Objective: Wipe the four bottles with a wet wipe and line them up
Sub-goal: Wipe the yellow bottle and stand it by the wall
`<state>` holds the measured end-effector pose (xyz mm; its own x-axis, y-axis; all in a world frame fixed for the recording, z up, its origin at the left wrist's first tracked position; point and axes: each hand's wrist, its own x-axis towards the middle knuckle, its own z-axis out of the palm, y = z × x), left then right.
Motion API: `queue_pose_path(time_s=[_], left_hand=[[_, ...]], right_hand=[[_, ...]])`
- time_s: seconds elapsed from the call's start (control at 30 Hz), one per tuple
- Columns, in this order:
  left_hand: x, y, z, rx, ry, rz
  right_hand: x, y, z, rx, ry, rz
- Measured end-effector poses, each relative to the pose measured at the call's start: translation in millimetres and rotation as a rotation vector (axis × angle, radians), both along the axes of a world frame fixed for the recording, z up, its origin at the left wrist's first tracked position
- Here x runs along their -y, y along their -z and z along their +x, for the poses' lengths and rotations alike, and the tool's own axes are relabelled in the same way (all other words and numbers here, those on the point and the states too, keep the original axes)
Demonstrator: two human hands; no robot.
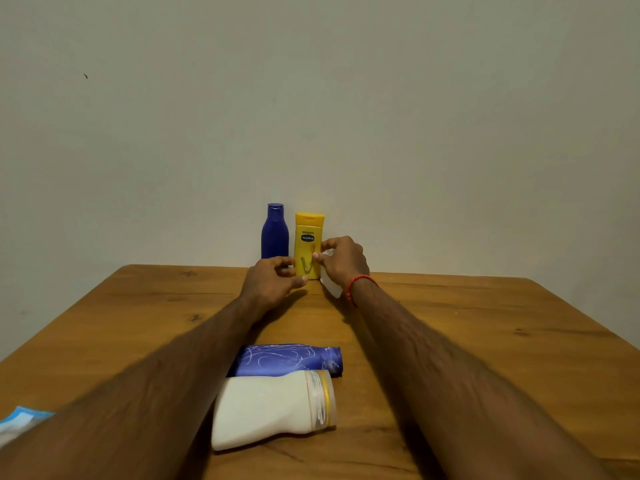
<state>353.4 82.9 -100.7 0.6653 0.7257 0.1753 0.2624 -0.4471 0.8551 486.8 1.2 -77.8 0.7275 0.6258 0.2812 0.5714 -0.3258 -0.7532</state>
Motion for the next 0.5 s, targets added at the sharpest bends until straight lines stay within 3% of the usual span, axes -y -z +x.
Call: queue_pose_path(time_s=[0.3,0.5], left_hand=[[-10.2,5.8,5.2,-0.058,0.009,0.029],[-15.8,8.2,6.7,0.029,0.031,-0.138]], right_hand=[[-19.9,1.2,10.3,0.031,-0.001,-0.011],[-15.6,5.0,19.3,0.035,-0.028,0.008]])
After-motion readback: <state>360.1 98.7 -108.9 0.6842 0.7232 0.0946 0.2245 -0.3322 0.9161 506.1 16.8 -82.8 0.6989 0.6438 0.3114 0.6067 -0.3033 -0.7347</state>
